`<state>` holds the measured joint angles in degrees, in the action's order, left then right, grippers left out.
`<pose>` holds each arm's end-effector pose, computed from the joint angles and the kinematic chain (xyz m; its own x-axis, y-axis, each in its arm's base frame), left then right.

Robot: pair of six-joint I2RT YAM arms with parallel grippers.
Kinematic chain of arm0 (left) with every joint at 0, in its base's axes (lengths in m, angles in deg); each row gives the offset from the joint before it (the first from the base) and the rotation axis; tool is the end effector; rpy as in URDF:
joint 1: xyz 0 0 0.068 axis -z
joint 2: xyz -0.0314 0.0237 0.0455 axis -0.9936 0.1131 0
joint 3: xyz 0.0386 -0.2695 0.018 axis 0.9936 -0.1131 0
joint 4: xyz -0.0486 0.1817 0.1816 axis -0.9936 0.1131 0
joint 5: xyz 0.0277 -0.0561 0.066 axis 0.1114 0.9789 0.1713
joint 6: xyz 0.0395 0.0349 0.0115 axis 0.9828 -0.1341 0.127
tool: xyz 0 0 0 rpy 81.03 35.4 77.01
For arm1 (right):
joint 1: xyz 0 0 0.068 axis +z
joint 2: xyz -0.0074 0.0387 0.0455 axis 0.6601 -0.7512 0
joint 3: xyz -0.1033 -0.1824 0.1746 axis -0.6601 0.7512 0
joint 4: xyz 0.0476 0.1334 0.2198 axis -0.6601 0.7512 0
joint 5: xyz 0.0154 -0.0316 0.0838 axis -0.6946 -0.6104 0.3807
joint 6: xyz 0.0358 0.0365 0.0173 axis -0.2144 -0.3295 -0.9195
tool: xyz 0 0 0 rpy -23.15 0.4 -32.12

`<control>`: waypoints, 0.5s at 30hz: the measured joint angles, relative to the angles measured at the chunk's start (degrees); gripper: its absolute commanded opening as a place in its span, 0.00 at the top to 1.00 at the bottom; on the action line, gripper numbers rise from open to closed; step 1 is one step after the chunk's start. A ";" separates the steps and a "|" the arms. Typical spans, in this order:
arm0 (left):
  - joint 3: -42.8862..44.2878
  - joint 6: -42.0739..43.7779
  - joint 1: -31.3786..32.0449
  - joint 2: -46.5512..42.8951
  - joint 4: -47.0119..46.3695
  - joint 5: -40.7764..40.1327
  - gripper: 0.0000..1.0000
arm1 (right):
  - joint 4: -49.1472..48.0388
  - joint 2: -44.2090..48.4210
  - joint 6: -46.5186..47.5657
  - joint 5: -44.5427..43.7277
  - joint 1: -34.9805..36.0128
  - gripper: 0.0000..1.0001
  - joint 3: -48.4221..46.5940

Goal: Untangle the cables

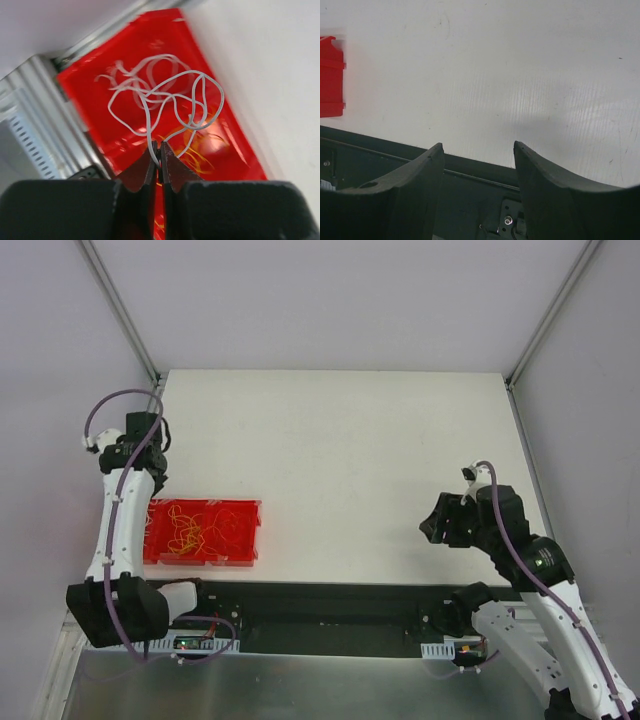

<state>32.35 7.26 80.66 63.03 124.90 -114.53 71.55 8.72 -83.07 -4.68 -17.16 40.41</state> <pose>0.2173 0.0297 0.3372 -0.4355 -0.5496 -0.7129 -0.7790 0.6270 -0.0075 0.0979 0.0449 0.3142 -0.5889 -0.1017 -0.8018 -0.3437 0.9294 0.1346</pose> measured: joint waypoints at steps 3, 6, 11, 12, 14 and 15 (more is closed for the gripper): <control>-3.61 0.04 -9.62 2.40 0.26 -1.88 0.98 | -0.61 0.00 0.00 1.09 -0.04 0.40 0.09; -4.42 0.07 -13.18 7.37 0.42 -1.77 1.00 | -0.87 0.07 0.00 1.77 -0.07 0.40 0.35; -5.14 -0.28 -16.48 14.64 -0.28 -0.81 0.93 | -0.83 0.48 0.00 2.10 -0.07 0.40 0.42; -5.40 -0.39 -16.96 14.93 -0.22 -0.50 0.90 | -0.79 0.79 0.00 2.08 -0.07 0.40 0.42; -5.46 -0.63 -17.59 14.78 0.04 -0.11 0.51 | -0.61 1.60 0.00 2.01 -0.07 0.40 0.42; -5.46 -0.72 -17.88 14.53 0.13 -0.09 0.37 | -0.46 1.97 0.00 1.95 -0.07 0.40 0.42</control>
<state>26.88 6.54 62.78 77.57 125.03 -114.62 71.09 10.69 -83.07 -2.73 -17.23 40.83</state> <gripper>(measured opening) 0.214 0.603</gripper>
